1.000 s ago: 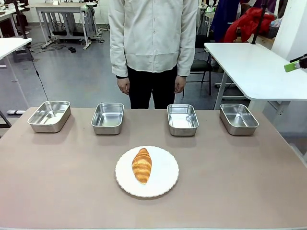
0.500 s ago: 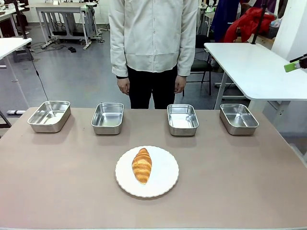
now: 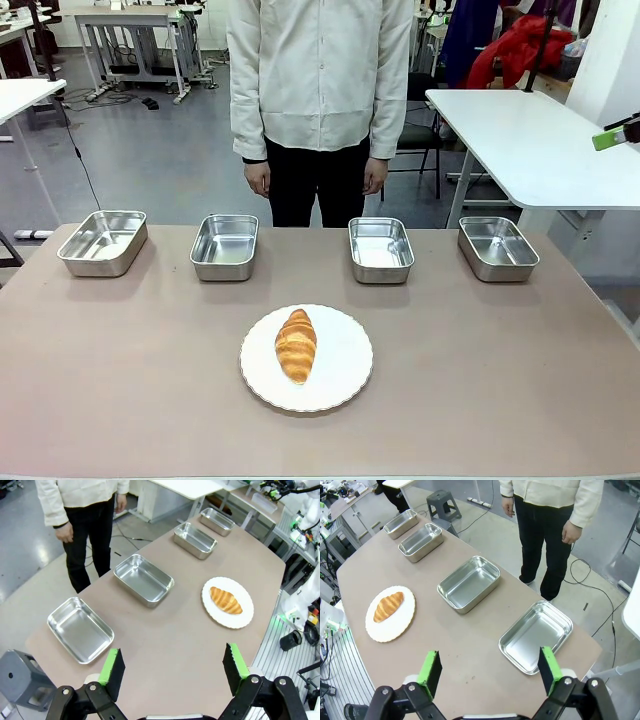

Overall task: Place the bread in the container.
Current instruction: Place the Butter Roll into the Airtight Container indicated by the human.

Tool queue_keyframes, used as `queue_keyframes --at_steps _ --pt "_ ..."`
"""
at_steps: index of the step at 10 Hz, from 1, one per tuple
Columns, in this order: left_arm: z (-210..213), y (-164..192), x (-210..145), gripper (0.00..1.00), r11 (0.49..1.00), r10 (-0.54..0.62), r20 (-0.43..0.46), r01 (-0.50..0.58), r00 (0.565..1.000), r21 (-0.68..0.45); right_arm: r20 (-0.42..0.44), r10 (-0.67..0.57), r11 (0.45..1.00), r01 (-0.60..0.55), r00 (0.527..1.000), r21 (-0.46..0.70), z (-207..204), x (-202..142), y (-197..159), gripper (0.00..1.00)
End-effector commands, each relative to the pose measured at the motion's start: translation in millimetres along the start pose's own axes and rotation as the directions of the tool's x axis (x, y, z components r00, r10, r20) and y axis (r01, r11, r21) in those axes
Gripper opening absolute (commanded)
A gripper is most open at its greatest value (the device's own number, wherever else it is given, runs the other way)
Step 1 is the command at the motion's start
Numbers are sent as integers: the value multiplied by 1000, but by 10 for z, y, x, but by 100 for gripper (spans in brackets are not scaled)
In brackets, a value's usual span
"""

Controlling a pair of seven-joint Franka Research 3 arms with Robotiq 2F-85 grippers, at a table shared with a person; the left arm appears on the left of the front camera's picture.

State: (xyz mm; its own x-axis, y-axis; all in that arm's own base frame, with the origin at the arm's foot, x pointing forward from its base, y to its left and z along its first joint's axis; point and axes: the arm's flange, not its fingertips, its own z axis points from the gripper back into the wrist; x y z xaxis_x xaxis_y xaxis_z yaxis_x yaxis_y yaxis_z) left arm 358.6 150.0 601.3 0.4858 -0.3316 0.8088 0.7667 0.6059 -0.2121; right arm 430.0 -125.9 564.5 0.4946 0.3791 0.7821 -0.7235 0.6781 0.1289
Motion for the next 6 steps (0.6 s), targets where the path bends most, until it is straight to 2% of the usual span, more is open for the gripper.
queue_keyframes --at_steps 1,6 --pt "11 -23 9 100 1000 -15 10 15 1000 -7 18 6 1000 -6 1000 6 -10 9 -4 100" --pt "11 -23 9 100 1000 -15 10 15 1000 -7 18 6 1000 -6 1000 6 -10 9 -4 100"
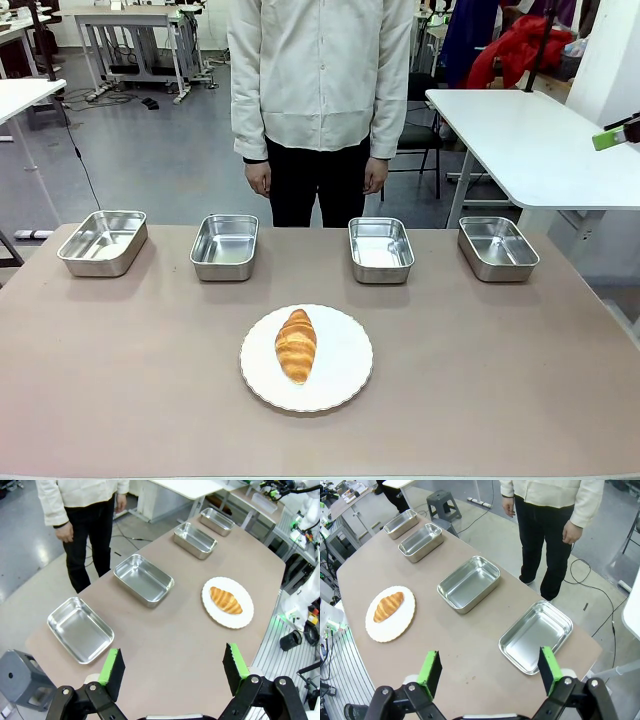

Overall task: Place the bread in the container.
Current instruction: Place the Butter Roll into the Airtight Container indicated by the human.

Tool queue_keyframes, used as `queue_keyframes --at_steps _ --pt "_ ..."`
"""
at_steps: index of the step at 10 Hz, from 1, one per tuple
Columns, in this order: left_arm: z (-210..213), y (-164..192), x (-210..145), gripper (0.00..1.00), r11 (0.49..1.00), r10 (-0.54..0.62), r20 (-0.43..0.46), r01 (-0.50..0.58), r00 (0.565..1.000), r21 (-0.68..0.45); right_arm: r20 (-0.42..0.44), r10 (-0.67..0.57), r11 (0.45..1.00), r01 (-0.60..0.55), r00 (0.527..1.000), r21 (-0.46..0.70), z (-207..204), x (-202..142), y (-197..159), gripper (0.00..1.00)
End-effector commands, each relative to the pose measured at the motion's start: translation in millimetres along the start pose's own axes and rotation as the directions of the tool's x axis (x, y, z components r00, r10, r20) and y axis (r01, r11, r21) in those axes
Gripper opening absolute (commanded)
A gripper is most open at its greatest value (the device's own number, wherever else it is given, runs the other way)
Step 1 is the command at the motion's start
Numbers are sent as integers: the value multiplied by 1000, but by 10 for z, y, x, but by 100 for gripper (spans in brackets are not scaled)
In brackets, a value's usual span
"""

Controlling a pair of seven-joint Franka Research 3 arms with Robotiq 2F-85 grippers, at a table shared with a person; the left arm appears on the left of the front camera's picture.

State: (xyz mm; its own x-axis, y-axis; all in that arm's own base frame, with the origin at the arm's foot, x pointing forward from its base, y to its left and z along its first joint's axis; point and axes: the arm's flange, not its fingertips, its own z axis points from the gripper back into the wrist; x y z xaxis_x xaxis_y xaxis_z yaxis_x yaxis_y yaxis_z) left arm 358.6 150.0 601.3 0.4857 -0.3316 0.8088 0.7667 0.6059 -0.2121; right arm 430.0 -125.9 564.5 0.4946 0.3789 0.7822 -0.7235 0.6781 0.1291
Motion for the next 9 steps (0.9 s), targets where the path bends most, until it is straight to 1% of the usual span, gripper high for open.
queue_keyframes --at_steps 1,9 --pt "11 -23 9 100 1000 -15 10 15 1000 -7 18 6 1000 -6 1000 6 -10 9 -4 100" --pt "11 -23 9 100 1000 -15 10 15 1000 -7 18 6 1000 -6 1000 6 -10 9 -4 100"
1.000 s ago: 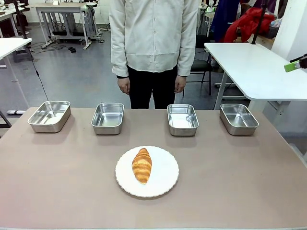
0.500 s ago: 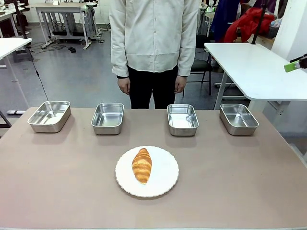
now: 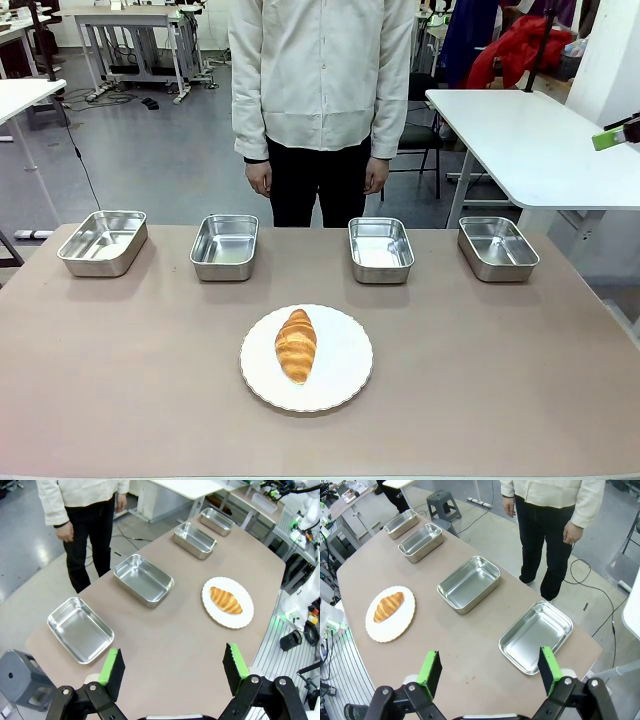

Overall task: Place the bread in the container.
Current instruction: Place the Butter Roll into the Airtight Container indicated by the human.

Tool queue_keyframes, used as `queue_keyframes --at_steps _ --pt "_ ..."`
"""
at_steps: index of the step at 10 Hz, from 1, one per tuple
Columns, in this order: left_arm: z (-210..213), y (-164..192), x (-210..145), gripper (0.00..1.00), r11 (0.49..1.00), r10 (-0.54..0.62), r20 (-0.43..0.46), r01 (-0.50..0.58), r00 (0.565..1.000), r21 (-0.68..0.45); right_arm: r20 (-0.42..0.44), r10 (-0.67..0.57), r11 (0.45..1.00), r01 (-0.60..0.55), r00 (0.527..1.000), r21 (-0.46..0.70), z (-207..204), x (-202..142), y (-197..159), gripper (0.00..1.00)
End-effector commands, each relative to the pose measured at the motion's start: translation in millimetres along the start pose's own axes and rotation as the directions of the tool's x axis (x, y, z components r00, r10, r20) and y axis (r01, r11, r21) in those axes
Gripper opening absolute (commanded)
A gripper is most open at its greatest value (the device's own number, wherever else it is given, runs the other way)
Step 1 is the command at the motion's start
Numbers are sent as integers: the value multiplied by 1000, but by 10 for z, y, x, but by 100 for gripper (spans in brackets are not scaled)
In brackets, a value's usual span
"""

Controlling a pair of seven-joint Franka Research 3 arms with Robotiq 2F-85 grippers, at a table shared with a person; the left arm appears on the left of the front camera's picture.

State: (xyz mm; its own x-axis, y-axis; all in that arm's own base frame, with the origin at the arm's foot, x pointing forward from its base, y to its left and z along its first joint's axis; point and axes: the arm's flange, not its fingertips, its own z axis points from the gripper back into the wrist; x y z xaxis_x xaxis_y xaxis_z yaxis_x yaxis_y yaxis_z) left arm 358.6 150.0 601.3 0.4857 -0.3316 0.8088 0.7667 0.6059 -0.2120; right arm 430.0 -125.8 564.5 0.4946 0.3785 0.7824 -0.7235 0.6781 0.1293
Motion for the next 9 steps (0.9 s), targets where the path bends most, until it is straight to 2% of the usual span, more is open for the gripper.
queue_keyframes --at_steps 1,9 --pt "11 -23 9 100 1000 -15 10 15 1000 -7 18 6 1000 -7 1000 6 -10 8 -4 100" --pt "11 -23 9 100 1000 -15 10 15 1000 -7 18 6 1000 -7 1000 6 -10 8 -4 100"
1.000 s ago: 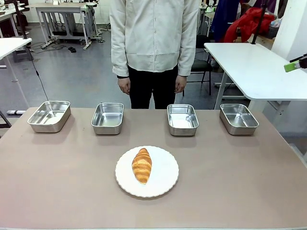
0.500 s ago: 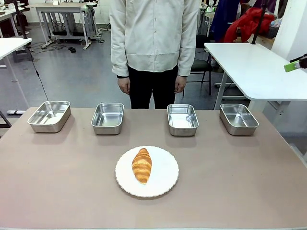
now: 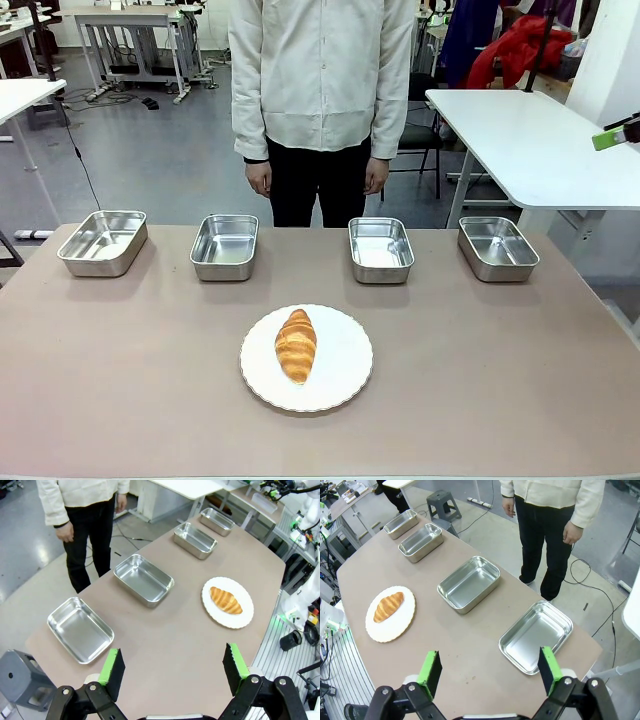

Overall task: Place the bread in the container.
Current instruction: Place the Butter Roll into the Airtight Container indicated by the human.

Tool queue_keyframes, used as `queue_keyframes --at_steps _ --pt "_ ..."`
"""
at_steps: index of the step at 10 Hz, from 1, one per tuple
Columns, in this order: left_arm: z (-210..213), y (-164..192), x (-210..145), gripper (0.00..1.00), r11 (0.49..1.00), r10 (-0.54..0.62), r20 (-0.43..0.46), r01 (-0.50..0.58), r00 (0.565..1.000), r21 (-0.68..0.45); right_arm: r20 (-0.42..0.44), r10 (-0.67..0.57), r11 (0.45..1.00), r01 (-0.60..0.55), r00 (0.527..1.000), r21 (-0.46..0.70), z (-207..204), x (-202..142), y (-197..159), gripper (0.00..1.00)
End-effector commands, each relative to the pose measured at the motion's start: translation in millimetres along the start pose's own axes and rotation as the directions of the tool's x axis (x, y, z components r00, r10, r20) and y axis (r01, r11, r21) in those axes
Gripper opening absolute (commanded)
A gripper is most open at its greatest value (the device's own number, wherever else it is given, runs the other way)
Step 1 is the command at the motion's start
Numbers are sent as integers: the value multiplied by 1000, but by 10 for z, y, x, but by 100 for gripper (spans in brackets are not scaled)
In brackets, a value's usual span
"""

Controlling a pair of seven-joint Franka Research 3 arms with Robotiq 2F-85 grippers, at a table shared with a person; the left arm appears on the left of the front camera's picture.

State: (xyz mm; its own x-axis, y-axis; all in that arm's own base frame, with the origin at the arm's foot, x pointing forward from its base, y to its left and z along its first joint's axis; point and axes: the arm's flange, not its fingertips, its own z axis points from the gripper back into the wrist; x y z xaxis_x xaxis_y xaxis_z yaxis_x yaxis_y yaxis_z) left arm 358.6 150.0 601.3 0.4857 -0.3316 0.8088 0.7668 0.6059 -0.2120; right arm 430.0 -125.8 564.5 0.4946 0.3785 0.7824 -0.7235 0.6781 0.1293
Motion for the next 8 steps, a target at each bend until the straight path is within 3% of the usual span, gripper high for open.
queue_keyframes --at_steps 1,8 --pt "10 -23 9 100 1000 -15 10 15 1000 -7 18 7 1000 -7 1000 6 -10 8 -4 100" --pt "10 -23 9 100 1000 -15 10 15 1000 -7 18 7 1000 -7 1000 6 -10 8 -4 100"
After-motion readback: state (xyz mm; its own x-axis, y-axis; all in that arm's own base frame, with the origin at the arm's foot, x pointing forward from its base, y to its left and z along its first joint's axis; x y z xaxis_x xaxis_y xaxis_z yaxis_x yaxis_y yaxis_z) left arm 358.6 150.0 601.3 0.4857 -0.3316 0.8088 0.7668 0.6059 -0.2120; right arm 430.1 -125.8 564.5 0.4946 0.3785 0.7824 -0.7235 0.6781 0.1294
